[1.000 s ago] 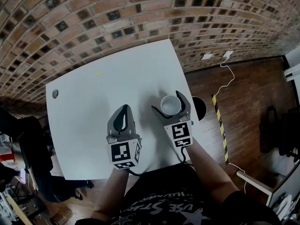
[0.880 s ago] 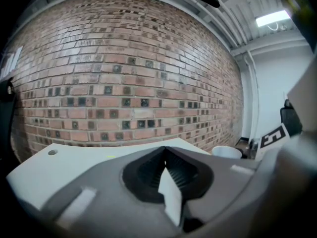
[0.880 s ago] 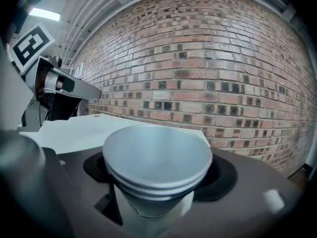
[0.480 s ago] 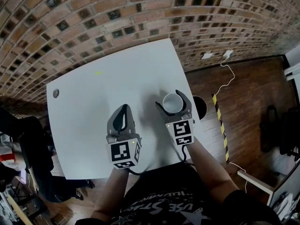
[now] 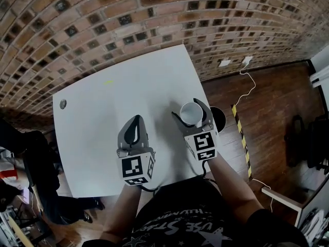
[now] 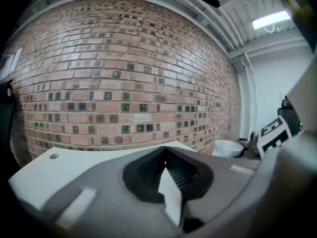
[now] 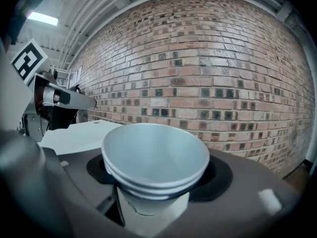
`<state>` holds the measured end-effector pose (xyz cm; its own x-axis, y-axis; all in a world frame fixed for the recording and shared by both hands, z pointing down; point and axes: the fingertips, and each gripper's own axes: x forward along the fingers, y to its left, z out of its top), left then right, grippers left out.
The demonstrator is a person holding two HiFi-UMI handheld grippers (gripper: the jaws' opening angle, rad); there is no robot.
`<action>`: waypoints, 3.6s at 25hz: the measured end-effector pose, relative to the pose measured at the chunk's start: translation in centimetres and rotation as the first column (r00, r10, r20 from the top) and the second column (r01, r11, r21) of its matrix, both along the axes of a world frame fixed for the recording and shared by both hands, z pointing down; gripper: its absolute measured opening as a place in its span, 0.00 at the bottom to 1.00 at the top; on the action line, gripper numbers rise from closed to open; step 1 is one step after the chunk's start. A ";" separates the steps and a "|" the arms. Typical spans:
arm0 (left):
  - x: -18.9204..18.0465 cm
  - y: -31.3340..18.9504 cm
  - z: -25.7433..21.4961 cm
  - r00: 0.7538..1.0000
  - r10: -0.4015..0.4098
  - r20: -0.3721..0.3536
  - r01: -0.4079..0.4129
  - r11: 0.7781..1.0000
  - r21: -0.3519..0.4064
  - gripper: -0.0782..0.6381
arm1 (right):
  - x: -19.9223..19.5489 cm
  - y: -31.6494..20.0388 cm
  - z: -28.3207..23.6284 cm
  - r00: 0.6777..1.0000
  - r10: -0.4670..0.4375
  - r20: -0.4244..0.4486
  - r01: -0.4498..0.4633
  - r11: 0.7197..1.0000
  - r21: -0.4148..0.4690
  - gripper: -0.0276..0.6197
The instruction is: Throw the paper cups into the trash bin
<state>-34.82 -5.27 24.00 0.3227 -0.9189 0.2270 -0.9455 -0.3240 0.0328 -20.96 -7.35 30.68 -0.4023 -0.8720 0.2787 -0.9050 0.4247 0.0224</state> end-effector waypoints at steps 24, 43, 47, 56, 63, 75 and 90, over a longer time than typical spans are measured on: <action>0.1 4.8 -6.3 0.997 0.064 -0.038 -0.057 0.988 0.146 0.12 | -2.7 5.6 -11.7 0.988 -0.121 -0.095 0.133 0.981 0.138 0.62; -4.3 4.5 -5.5 0.999 0.015 -0.037 -0.009 0.987 0.160 0.12 | -0.2 5.8 -10.7 0.995 -0.017 -0.101 0.027 0.995 0.094 0.62; -3.1 4.3 -5.5 1.000 0.016 -0.014 -0.014 0.985 0.170 0.12 | 1.4 5.6 -10.7 0.997 -0.014 -0.082 0.022 0.994 0.104 0.62; 6.2 4.0 -5.4 0.999 -0.047 0.022 0.042 0.984 0.175 0.12 | 9.3 4.2 -10.7 0.993 -0.112 -0.033 0.116 0.985 0.129 0.62; 17.7 3.0 -5.3 0.996 -0.091 0.022 0.087 0.986 0.146 0.12 | 21.0 3.0 -10.3 0.986 -0.169 -0.009 0.169 0.976 0.136 0.62; 33.9 3.7 -7.8 0.996 -0.078 0.042 0.071 0.986 0.147 0.12 | 35.3 4.5 -11.8 0.979 -0.200 0.025 0.194 0.968 0.161 0.62; 36.6 3.1 -5.4 0.999 -0.041 0.028 0.038 0.992 0.118 0.12 | 33.3 5.7 -9.6 0.976 -0.214 0.050 0.208 0.973 0.098 0.62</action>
<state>1.78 -2.20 18.62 0.2801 -0.9517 0.1260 -0.9577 -0.2861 -0.0317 12.35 -1.69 21.07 -0.5935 -0.7863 0.1716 -0.7960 0.6050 0.0190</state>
